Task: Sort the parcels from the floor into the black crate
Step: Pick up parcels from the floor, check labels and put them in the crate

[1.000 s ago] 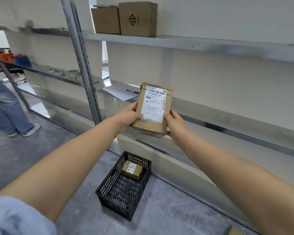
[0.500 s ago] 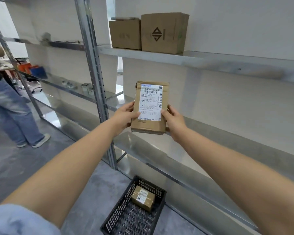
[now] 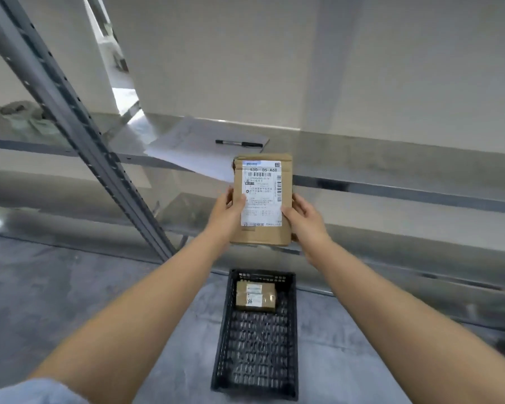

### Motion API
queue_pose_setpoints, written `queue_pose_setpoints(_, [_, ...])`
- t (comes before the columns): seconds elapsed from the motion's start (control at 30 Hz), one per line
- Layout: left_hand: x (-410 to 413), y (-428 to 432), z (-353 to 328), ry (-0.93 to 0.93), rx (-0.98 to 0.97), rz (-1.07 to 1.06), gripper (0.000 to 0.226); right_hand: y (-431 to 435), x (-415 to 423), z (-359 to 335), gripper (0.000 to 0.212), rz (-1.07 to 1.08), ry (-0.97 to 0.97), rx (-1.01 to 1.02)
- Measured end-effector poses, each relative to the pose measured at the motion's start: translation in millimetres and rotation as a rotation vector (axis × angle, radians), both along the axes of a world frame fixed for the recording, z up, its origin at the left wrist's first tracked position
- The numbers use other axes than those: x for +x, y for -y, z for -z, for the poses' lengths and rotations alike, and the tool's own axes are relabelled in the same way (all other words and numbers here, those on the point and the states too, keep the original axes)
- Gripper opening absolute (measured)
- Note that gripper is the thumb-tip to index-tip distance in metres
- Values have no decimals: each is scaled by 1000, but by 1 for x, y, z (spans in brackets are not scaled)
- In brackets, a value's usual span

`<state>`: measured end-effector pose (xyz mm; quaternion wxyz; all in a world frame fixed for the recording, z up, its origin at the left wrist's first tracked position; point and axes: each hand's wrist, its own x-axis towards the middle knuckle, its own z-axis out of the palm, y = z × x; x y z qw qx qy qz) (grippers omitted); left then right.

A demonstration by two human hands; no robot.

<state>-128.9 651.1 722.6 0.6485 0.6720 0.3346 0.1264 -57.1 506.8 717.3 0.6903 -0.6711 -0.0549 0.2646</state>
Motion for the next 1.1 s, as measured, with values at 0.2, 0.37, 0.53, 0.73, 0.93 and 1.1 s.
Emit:
queue_pose_setpoints(0.2, [-13, 0, 128, -165, -70, 101, 43, 8, -6, 130, 48, 12, -183, -109])
queue_pose_setpoints(0.37, [-34, 2, 247, -260, -148, 83, 39, 8, -22, 250, 48, -58, -282, -181])
queue_pose_setpoints(0.53, [-53, 2, 377, -365, -149, 123, 45, 14, -39, 383, 54, -61, -364, -205])
queue_pose_setpoints(0.73, [-84, 12, 518, -470, -170, 199, 44, 26, -69, 524, 59, -111, -454, -263])
queue_pose_setpoints(0.93, [-109, 19, 637, -618, -202, 204, 46, 27, -99, 645, 65, -168, -558, -320])
queue_pose_setpoints(1.1, [-93, 12, 690, -808, -228, 105, 46, 13, -108, 710, 65, -149, -589, -299])
